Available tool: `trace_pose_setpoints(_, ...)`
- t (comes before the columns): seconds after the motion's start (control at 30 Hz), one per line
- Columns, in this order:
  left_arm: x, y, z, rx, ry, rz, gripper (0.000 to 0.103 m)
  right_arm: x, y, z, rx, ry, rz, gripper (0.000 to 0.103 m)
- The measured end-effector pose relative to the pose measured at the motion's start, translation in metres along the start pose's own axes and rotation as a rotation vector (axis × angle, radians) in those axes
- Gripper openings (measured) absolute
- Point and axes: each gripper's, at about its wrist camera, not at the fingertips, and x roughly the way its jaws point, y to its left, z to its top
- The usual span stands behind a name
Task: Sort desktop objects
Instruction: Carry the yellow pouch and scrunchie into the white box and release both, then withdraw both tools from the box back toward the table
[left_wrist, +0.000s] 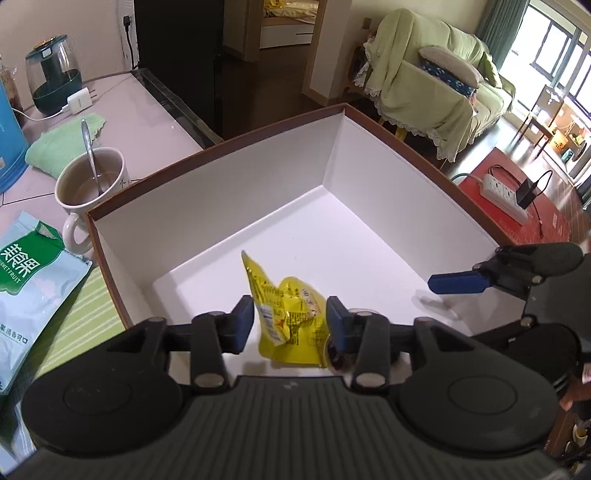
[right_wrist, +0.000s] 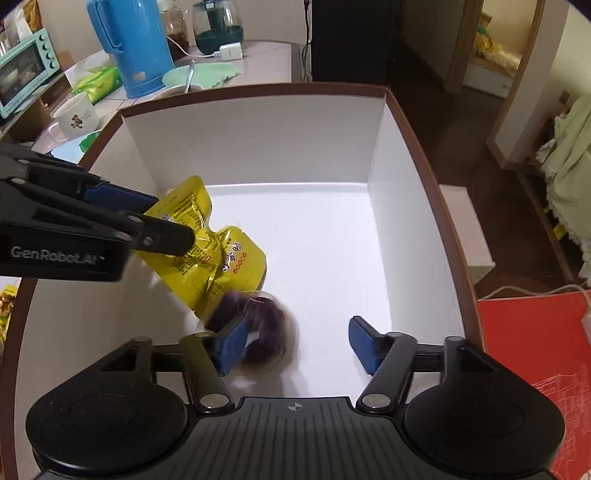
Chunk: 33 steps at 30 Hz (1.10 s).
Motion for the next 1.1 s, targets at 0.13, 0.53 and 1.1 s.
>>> trace_pose_setpoints(0.13,-0.007,-0.002,-0.001,-0.003,0.011,0.008,0.048,-0.010,0.000,-0.005,0.019,0.017,0.022,0.065)
trace_pose_setpoints(0.53,-0.039,-0.017,-0.016,-0.007,0.021,0.047,0.064,-0.041,0.012,-0.034,0.033,0.039,0.029,0.078)
trace_pose_setpoints(1.1,-0.093,-0.052,-0.039,0.040,-0.039,0.105,0.066,-0.084,0.019,-0.061,0.073,-0.031,-0.006,0.087)
